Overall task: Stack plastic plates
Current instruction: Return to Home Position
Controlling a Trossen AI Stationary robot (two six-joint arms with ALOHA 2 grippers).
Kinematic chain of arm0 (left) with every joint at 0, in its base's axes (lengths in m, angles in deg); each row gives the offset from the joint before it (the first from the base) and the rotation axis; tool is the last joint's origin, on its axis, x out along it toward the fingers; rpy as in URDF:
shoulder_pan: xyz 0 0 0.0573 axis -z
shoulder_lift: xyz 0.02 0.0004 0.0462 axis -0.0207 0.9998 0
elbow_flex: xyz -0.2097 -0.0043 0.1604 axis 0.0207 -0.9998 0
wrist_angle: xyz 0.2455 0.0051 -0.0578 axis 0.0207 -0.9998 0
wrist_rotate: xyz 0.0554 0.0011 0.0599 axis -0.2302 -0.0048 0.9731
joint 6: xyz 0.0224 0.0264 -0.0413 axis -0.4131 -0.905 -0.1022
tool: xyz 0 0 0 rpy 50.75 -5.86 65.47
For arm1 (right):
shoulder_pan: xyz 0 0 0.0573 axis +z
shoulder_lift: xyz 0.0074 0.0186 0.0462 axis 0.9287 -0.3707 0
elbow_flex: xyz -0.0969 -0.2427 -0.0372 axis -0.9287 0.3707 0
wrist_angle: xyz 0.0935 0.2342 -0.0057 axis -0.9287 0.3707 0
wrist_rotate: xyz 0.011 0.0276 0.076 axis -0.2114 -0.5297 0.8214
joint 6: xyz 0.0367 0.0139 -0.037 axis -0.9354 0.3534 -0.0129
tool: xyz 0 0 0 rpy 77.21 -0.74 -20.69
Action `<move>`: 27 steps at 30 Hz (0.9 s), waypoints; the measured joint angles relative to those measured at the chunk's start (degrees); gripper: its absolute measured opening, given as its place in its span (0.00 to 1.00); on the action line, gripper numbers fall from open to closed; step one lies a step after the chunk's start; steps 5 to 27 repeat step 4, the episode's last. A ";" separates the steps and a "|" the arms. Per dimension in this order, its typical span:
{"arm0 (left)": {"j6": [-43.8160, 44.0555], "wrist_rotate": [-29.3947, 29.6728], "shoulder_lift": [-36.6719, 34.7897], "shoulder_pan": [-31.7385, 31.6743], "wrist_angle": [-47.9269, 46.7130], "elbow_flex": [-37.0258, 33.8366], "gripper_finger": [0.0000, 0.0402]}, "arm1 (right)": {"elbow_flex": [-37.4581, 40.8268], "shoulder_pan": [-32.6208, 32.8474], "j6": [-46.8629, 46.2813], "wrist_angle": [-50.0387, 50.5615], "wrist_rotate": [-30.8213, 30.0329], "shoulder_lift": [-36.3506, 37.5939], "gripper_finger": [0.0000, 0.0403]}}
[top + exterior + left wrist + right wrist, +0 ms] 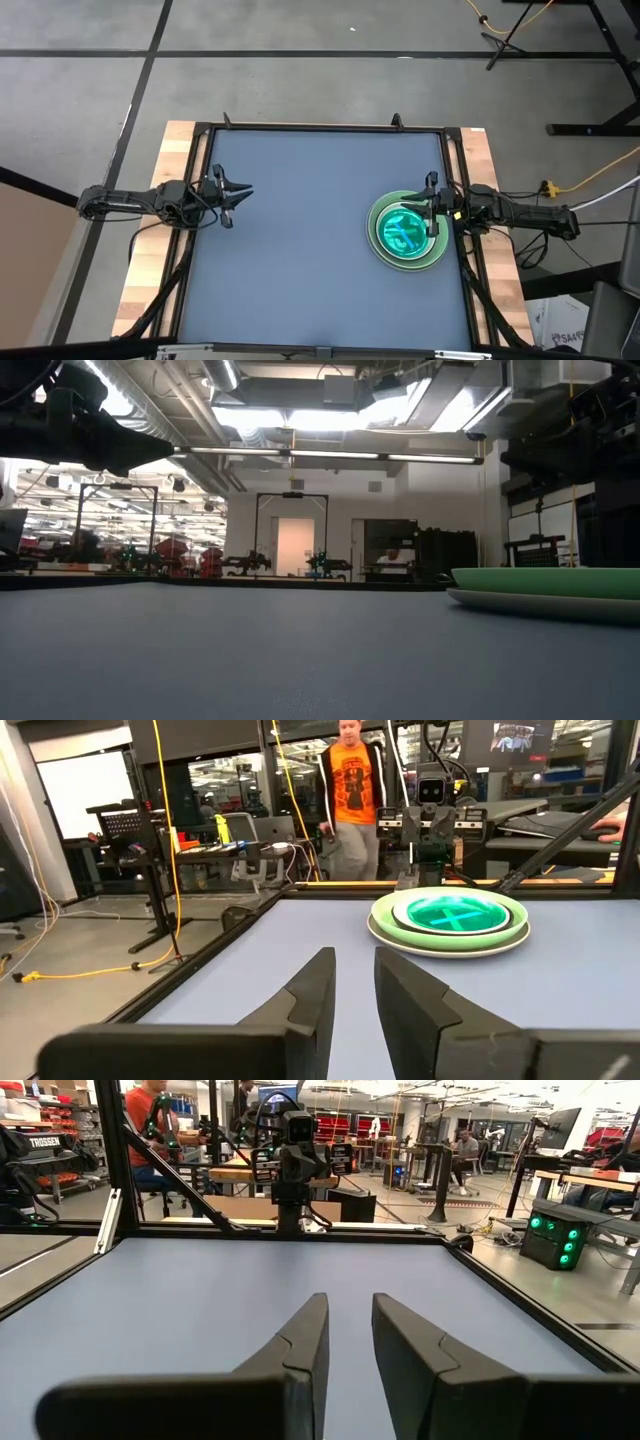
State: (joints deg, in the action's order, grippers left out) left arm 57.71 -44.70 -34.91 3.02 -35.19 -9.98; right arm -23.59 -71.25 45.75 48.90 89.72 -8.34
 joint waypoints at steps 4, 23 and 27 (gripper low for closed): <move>0.00 0.02 0.00 0.00 0.02 0.00 0.17 | 0.00 0.00 0.00 0.00 0.00 0.00 0.18; 0.00 0.02 0.00 0.00 0.02 0.00 0.17 | 0.00 0.00 0.00 0.00 0.00 0.00 0.18; 0.00 0.02 0.00 0.00 0.02 0.00 0.17 | 0.00 0.00 0.00 0.00 0.00 0.00 0.18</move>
